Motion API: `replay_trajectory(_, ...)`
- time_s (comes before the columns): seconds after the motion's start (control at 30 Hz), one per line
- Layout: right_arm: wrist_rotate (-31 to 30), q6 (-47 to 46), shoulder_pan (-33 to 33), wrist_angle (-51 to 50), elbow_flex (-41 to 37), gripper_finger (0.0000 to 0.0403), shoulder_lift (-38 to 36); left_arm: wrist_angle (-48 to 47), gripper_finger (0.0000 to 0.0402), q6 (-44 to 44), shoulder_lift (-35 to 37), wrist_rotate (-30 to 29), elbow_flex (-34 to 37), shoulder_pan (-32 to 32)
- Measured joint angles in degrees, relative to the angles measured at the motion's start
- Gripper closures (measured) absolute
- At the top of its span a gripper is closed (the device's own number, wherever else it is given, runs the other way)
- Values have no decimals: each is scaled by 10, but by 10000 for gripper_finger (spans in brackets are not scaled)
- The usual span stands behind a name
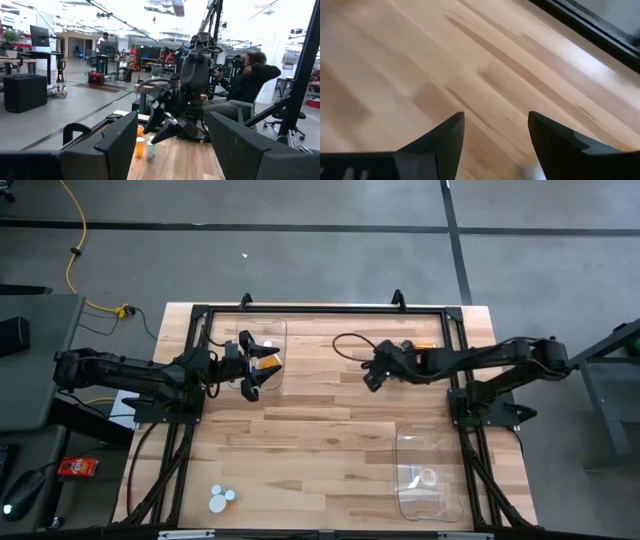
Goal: Pick and place medicine bottles into bin by pill shape (circle, oval)
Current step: Put the blue capsule bottle into the left transparent bin
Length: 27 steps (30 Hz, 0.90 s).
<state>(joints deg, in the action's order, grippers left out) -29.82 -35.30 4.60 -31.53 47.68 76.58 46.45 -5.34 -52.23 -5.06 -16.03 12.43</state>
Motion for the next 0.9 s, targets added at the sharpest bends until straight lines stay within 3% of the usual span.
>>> replay_trajectory(0.37,-19,-110,11,-133,3,190,6,-1,174,0,0,0,0,0)
replay_trajectory(0.9,14,-93,58,-140,3,192,94,-1,174,0,0,0,0,0)
